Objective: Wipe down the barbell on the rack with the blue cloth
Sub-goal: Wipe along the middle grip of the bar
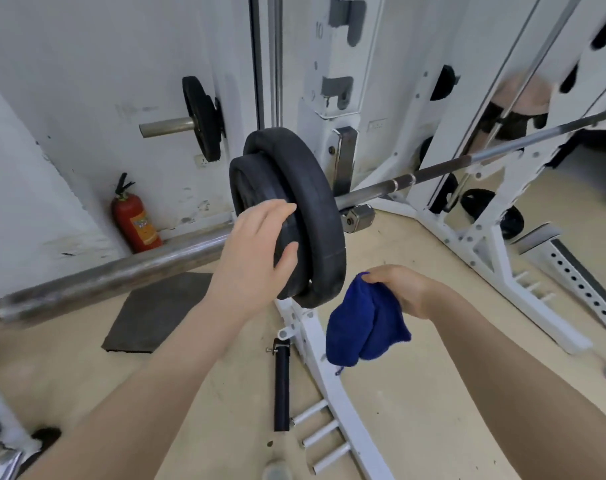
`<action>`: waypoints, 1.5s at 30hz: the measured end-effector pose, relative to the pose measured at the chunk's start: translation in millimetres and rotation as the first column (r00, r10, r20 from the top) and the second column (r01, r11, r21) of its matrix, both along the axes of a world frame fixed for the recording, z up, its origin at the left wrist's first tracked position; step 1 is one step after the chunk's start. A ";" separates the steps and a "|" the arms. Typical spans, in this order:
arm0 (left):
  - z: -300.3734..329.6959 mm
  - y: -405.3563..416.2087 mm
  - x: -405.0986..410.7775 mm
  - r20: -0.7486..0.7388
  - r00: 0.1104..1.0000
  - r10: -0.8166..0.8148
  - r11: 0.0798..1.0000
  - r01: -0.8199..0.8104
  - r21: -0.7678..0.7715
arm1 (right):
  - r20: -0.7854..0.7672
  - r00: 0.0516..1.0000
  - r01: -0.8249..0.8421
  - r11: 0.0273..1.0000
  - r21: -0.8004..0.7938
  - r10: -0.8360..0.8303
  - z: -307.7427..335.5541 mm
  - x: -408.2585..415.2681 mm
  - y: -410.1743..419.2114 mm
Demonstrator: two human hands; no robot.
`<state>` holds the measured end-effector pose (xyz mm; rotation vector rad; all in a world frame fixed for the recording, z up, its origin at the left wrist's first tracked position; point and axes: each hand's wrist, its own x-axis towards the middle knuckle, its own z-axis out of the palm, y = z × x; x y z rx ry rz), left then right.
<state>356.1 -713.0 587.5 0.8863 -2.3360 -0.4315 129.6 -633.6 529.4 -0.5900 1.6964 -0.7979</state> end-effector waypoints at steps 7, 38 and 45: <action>22.9 -22.2 -53.4 0.184 0.982 0.038 0.982 -0.002 -0.189 | 0.256 0.696 0.717 0.632 -0.294 -0.671 54.1 -16.6 -29.8; 36.1 -20.3 -161.7 0.377 0.457 0.805 0.578 -0.748 -0.326 | -0.953 -0.265 -0.891 0.342 0.300 0.146 1.7 -45.2 -177.3; 39.1 -20.5 -190.8 0.286 0.469 0.836 0.540 -0.797 -0.272 | -0.870 0.374 -0.905 0.329 -0.268 0.320 23.0 -82.6 -158.6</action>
